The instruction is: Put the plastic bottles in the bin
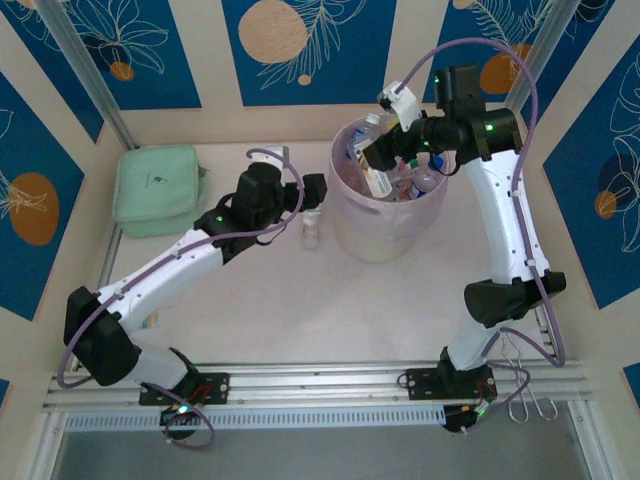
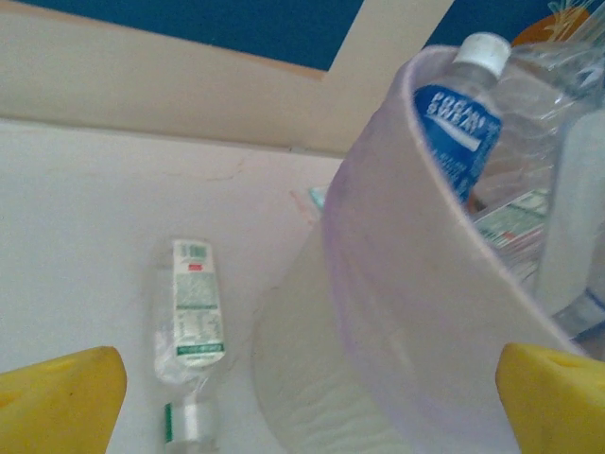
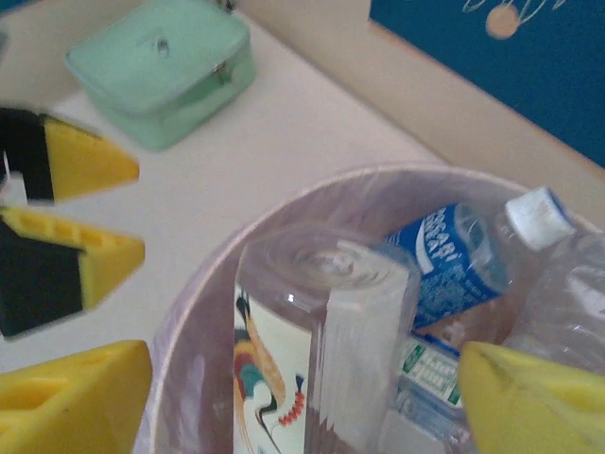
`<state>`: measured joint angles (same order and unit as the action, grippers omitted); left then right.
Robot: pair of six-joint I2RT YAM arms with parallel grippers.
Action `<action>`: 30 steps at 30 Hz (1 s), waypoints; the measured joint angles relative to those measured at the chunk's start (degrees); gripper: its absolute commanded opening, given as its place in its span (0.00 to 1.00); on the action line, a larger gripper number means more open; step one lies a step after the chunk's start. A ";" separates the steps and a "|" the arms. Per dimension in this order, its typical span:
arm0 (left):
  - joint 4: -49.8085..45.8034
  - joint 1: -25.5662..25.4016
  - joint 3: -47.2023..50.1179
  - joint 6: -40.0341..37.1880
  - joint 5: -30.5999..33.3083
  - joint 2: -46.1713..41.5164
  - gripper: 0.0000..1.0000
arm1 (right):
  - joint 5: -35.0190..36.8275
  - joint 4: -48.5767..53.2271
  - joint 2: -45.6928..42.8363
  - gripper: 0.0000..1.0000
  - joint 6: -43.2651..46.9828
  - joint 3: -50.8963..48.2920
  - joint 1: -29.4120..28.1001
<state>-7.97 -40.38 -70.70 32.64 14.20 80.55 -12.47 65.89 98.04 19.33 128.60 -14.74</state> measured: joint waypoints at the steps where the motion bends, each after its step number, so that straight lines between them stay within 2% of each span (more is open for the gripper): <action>1: 0.02 0.15 1.16 0.04 0.07 -0.48 1.00 | 0.31 -0.87 0.00 0.70 -0.83 0.44 -0.26; 8: -0.24 0.63 8.44 1.95 1.18 -2.67 1.00 | 4.37 -4.22 3.58 0.57 -4.52 2.16 -4.63; 12: -0.28 0.83 10.38 2.84 1.62 -2.84 1.00 | 7.61 -8.55 6.45 0.49 -6.29 -1.92 -5.70; 20: 0.20 1.16 10.58 3.52 1.81 -0.70 1.00 | 9.18 -18.38 5.79 0.48 -13.16 -13.42 -8.74; 26: 1.07 1.51 10.60 4.37 1.60 2.78 1.00 | 9.90 -23.37 4.02 0.55 -19.63 -18.86 -8.59; 30: 1.90 1.73 10.60 4.55 0.87 5.07 1.00 | 11.13 -22.97 3.23 0.60 -21.62 -19.04 -8.24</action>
<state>-6.07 -38.65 -60.10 37.19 15.07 85.62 -1.34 42.92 101.27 -2.28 109.56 -22.98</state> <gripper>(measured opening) 0.999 0.578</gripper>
